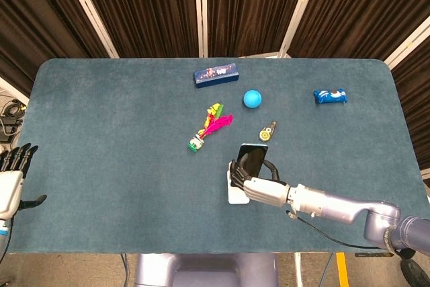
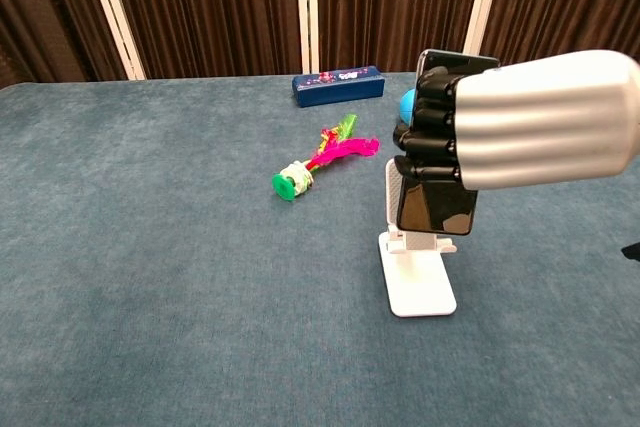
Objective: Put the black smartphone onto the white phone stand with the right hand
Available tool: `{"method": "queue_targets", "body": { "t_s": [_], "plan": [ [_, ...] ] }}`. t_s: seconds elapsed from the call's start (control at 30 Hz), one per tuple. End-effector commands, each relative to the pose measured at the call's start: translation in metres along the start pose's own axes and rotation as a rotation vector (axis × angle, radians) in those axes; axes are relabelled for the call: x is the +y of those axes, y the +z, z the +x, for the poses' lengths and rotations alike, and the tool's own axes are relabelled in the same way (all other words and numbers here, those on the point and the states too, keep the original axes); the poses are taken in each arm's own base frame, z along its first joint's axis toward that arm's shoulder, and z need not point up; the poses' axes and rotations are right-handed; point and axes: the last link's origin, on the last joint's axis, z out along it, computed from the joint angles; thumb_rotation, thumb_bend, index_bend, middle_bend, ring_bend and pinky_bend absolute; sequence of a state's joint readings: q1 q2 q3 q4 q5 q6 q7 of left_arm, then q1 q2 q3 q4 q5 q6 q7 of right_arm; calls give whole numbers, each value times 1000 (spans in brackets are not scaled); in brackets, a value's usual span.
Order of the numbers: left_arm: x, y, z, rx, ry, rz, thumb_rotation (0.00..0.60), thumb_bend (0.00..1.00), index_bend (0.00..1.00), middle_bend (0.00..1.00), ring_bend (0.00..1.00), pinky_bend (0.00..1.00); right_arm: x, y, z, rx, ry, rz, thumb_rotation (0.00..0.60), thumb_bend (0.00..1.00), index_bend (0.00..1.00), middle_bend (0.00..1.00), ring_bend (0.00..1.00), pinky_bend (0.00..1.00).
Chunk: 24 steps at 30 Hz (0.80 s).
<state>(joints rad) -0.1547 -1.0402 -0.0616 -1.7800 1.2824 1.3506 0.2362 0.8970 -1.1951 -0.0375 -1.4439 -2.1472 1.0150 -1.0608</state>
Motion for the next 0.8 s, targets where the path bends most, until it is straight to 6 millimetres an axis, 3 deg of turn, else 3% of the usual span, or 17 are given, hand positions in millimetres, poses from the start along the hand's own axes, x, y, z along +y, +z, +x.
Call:
{"method": "queue_targets", "body": {
  "t_s": [0.03, 0.27, 0.8],
  "plan": [
    [-1, 1, 0, 0, -2, 4, 600, 0, 0, 0, 0, 0, -1, 4, -2, 2, -18, 14, 600, 519, 554, 526, 433, 468],
    [-4, 2, 1, 4, -2, 14, 600, 0, 0, 0, 0, 0, -3, 5, -10, -21, -33, 38, 600, 519, 553, 525, 432, 462],
    [-5, 4, 0, -4, 3, 21, 600, 0, 0, 0, 0, 0, -14, 8, -7, -23, -20, 66, 600, 517, 547, 510, 410, 453]
  ]
}}
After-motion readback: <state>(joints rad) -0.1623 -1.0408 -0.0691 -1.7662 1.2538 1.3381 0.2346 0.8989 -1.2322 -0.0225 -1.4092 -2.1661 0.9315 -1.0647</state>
